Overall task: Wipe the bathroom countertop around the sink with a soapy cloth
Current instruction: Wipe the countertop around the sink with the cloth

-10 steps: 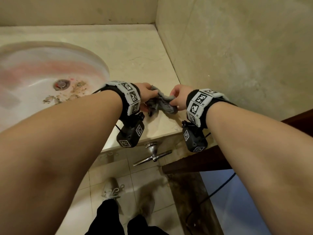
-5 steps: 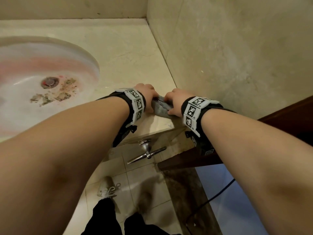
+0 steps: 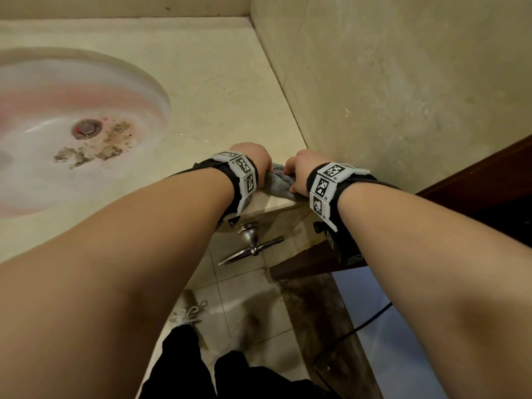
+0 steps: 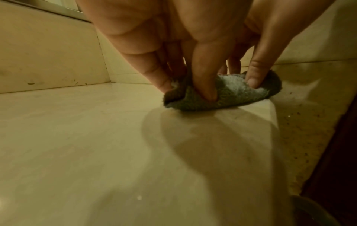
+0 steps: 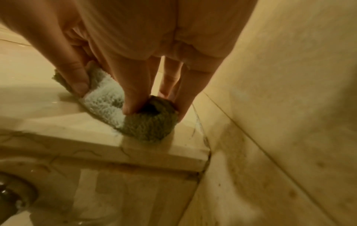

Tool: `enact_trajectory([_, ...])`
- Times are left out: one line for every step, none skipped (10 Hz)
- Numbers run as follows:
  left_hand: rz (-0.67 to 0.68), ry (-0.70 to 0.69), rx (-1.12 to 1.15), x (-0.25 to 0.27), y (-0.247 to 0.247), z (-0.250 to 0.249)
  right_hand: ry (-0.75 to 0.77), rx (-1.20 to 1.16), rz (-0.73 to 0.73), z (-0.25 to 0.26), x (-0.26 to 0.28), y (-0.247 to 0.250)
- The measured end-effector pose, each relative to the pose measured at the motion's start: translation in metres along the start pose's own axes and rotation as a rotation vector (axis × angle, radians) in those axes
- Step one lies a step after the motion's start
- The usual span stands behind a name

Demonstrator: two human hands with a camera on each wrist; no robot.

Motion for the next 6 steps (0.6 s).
enact_trajectory([0.050, 0.037, -0.022, 0.008, -0.003, -0.001, 0.019, 0.024, 0.007, 0.003, 0.007, -0.004])
enact_trajectory([0.007, 0.037, 0.047, 0.015, -0.005, -0.003, 0.064, 0.060, -0.008, 0.010, 0.019, -0.008])
enact_trajectory([0.054, 0.056, 0.144, 0.024, -0.005, 0.001, 0.101, 0.081, -0.012, 0.015, 0.025, -0.008])
enact_trajectory([0.135, 0.114, 0.409, 0.032, 0.002, 0.014, 0.076, -0.019, 0.055, 0.015, 0.028, 0.007])
enact_trajectory([0.078, 0.230, 0.758, 0.038, 0.024, 0.032, -0.047, -0.272, 0.064, 0.008, 0.022, 0.027])
enact_trajectory([0.070, 0.272, 0.926, 0.041, 0.036, 0.043, -0.165, -0.503, 0.095, 0.008, 0.023, 0.037])
Point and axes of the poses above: each hand's wrist, its own x-axis away from the middle knuckle, its own y-axis out of the back of the hand, z = x × y, the point moved 7 cm from there along -x, towards the middle knuckle, and after that the axes turned 15 degrees about -z, right-handed, at the moved point
